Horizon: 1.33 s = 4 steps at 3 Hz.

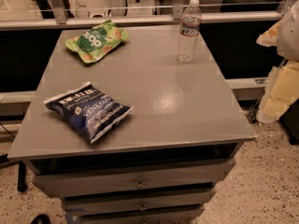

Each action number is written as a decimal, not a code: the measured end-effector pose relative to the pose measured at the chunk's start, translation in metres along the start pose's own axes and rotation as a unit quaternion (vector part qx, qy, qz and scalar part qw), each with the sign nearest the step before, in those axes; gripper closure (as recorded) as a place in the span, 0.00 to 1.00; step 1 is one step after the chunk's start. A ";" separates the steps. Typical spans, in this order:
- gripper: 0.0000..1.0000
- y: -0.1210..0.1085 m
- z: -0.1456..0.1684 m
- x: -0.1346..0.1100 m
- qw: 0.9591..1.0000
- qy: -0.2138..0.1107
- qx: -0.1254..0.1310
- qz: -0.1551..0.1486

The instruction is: Move green rice chip bag near blue chip bag

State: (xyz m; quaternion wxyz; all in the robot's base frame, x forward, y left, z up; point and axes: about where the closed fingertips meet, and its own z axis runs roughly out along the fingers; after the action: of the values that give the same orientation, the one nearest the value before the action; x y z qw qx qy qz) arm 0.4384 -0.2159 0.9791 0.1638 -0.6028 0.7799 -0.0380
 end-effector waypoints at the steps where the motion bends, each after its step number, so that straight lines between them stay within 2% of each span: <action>1: 0.00 0.000 0.000 0.000 1.000 0.000 0.000 0.000; 2: 0.00 -0.003 0.000 -0.003 1.000 -0.008 0.003 0.004; 3: 0.00 -0.004 0.015 -0.027 0.998 -0.057 -0.002 0.021; 4: 0.00 -0.010 0.052 -0.096 0.986 -0.163 -0.016 0.027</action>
Offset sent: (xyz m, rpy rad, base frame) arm 0.0070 0.0041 -0.0019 0.0385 -0.0007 -0.0091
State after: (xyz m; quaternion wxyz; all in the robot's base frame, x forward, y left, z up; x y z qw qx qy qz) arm 0.4847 -0.1196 0.9531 0.2803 -0.5823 0.7591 0.0779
